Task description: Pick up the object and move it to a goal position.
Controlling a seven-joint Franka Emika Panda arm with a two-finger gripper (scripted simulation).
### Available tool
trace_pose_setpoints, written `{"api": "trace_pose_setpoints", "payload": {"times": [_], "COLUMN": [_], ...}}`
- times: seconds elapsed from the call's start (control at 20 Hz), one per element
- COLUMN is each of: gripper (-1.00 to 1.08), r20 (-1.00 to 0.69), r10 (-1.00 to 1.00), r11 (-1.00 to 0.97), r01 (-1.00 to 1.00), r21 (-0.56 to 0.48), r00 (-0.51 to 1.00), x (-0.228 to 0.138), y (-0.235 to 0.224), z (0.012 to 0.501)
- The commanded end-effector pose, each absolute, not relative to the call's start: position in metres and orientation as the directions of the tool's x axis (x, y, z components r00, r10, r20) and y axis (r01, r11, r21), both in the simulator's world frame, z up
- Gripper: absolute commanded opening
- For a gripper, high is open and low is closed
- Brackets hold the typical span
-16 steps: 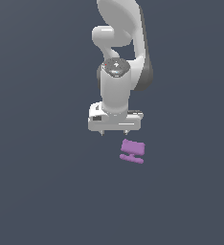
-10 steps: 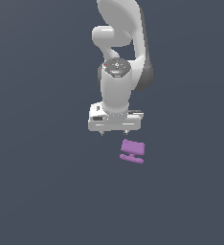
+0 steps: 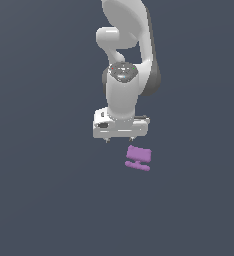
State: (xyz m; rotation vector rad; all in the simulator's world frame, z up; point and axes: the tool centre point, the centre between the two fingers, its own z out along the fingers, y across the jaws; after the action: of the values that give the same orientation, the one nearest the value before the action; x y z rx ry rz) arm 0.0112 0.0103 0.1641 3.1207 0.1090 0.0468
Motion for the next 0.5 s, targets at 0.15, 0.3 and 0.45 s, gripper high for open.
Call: {"api": "trace_pose_setpoints", "payload": {"times": [0.15, 0.3, 0.45], "gripper": [1.08, 1.08, 1.08], "r20": [0.012, -0.003, -0.02], "r10": [0.116, 0.157, 0.209], "r11": [-0.993, -0.988, -0.978], "r01": [0.116, 0.157, 0.209], "r21": [0.013, 0.006, -0.006], "r00": [0.993, 0.988, 0.978], "x": [0.015, 0.019, 0.023], "y": [0.013, 0.015, 0.017], "z": [0.159, 0.155, 0.15]}}
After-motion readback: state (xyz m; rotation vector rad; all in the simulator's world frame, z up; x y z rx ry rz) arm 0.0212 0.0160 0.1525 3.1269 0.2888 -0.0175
